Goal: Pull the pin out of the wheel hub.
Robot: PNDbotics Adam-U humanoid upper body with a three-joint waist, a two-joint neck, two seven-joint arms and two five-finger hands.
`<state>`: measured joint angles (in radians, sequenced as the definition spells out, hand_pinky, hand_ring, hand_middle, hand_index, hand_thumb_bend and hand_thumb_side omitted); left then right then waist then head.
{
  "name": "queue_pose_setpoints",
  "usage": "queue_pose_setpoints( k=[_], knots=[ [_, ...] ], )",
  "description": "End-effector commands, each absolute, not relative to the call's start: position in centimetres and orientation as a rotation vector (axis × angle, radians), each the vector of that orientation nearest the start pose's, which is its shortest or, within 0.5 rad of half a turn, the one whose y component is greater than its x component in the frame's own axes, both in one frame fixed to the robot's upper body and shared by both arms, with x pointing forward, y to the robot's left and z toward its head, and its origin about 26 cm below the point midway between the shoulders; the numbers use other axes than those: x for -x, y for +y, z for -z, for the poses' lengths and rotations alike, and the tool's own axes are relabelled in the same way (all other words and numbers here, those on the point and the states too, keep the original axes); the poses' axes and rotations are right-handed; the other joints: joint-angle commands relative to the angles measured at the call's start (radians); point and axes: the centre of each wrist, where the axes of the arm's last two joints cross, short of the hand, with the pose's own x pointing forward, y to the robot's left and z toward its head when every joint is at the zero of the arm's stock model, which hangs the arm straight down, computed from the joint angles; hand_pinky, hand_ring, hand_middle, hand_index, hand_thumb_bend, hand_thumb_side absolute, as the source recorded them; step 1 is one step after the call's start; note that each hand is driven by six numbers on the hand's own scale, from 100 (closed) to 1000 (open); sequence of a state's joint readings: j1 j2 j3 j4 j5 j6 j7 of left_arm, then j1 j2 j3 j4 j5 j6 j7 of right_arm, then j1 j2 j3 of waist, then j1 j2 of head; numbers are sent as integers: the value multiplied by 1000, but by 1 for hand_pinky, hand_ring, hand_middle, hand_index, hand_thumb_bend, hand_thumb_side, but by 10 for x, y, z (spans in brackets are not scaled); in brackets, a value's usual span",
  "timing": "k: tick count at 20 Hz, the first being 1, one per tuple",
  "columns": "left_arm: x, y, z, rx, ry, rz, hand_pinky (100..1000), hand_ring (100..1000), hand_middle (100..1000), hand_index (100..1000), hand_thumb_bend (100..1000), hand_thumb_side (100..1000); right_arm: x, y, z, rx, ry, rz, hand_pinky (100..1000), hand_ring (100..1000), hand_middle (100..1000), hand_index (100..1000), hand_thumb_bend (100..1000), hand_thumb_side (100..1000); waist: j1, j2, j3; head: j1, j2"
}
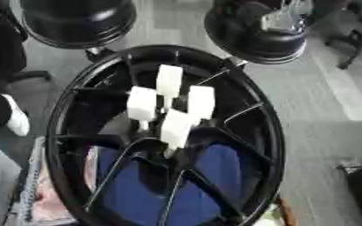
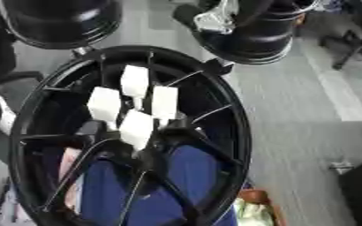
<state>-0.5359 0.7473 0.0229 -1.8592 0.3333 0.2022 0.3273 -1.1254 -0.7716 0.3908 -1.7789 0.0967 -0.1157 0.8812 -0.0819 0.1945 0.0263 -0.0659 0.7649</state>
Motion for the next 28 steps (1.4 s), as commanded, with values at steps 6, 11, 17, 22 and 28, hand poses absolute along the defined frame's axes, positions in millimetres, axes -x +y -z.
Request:
queue_pose_setpoints(
  k=[6, 11, 17, 22, 28],
  knots=[
    [-319, 323, -311, -454, -2235, 157, 751, 848, 723, 831, 261, 699, -314, -194, -414, -535, 2131, 2575, 906, 849, 790, 836, 100, 382, 6, -15, -1, 1, 5],
    [-319, 323, -311, -454, -2236, 157, 751, 847, 723, 831, 262, 698, -314, -193, -412, -536, 2122, 2594, 905, 851, 792, 837, 100, 411, 5, -16, -1, 1, 5],
    [-319, 322, -311, -454, -2231, 163, 752, 847, 722, 831, 261, 698, -321, -190, -395, -536, 2017, 2729, 906, 861, 800, 843, 105, 494, 3, -19, 0, -4, 5],
    [-319, 321, -311, -449, -2231, 167, 753, 847, 722, 831, 260, 700, -331, -187, -377, -528, 1950, 2825, 906, 867, 815, 857, 138, 536, 1, -19, 4, -10, 5],
    [-320, 321, -310, -446, -2228, 168, 753, 846, 721, 830, 260, 700, -342, -185, -362, -542, 1896, 2900, 906, 876, 831, 873, 181, 583, -1, -18, 7, -13, 5]
  ],
)
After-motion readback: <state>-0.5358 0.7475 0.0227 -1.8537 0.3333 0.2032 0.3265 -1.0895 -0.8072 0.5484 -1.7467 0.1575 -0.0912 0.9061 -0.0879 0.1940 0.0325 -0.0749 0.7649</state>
